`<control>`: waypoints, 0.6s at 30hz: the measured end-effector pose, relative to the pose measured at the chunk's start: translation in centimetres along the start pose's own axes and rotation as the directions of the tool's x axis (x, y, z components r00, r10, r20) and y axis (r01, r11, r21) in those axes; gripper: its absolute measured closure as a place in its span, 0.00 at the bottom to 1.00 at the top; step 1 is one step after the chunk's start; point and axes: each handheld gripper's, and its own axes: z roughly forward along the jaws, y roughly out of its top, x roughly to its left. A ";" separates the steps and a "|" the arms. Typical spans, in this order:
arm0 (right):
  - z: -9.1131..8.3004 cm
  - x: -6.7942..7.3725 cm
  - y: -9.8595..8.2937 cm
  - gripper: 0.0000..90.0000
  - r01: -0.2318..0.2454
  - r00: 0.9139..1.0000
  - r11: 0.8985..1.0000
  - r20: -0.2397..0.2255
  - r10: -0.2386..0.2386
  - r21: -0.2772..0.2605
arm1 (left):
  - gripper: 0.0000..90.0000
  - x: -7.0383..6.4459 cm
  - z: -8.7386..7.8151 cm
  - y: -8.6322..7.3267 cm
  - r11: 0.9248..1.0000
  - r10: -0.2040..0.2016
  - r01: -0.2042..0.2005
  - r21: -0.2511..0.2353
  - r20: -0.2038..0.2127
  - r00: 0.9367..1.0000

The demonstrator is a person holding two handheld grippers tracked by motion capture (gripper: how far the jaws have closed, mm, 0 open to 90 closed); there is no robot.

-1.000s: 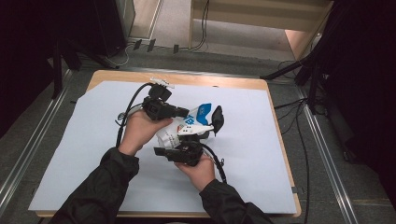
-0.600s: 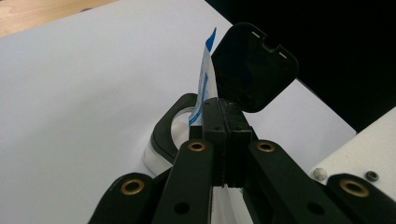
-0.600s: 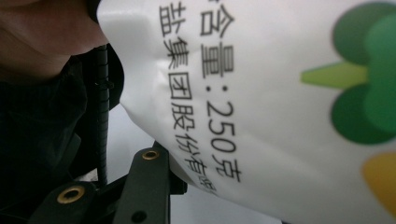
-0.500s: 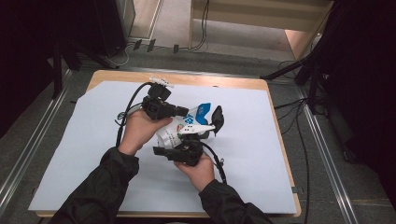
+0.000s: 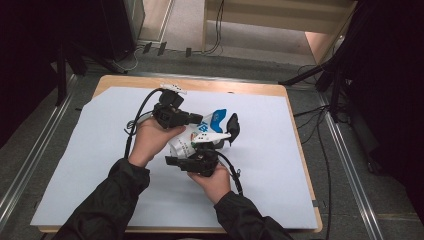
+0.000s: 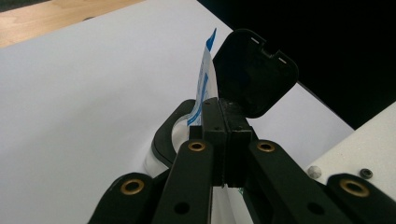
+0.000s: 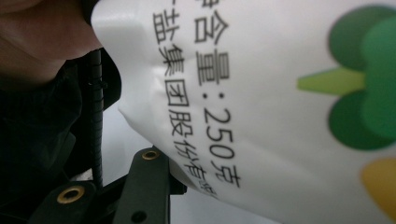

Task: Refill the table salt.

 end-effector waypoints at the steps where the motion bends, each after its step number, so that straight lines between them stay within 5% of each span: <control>1: 0.0 0.0 0.0 0.74 0.000 1.000 1.000 0.000 0.000 0.001 | 1.00 0.0 0.0 0.0 1.000 0.000 0.000 -0.002 -0.003 1.000; 18: 0.3 -0.4 0.0 0.74 -0.001 1.000 1.000 -0.006 0.001 0.022 | 1.00 0.4 0.1 -0.4 1.000 -0.009 0.009 -0.009 -0.009 1.000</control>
